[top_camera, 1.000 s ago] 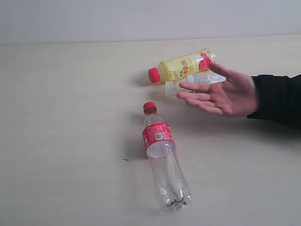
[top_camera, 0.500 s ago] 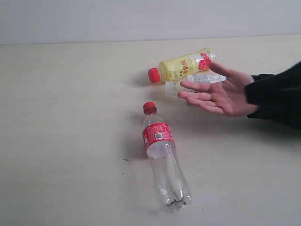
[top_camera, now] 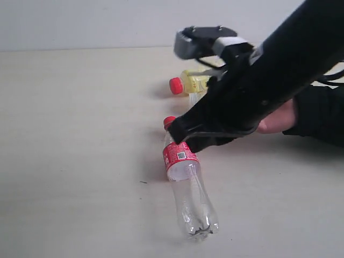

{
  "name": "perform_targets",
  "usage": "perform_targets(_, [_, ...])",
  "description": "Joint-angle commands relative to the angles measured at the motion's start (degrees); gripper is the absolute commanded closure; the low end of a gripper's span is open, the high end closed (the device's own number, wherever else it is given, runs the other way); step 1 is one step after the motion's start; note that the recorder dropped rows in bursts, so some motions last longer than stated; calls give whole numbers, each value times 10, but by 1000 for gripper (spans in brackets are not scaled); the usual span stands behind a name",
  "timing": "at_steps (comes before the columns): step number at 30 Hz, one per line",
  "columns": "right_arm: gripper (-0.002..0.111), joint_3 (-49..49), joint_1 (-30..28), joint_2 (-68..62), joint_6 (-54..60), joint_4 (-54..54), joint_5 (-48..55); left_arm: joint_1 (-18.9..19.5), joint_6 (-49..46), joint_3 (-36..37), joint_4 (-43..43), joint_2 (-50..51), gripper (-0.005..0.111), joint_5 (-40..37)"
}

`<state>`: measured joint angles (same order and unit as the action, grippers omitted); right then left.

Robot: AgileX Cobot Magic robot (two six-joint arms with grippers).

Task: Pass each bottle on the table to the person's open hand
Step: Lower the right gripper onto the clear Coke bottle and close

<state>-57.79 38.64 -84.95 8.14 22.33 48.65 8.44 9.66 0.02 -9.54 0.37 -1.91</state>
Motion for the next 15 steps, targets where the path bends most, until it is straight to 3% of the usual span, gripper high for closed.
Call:
perform_targets(1, [103, -42, 71, -59, -199, -205, 19, 2, -2, 0, -3, -4, 107, 2])
perform_targets(3, [93, -57, 87, -84, -257, -234, 45, 2, -2, 0, -3, -4, 107, 2])
perform_targets(8, [56, -78, 93, -129, -264, -206, 66, 2, -2, 0, -3, -4, 107, 2])
perform_targets(11, [40, -79, 93, -144, -263, -203, 49, 2, -2, 0, -3, -4, 107, 2])
perform_targets(15, [35, -79, 93, -157, -264, -208, 15, 2, -2, 0, -3, -4, 107, 2])
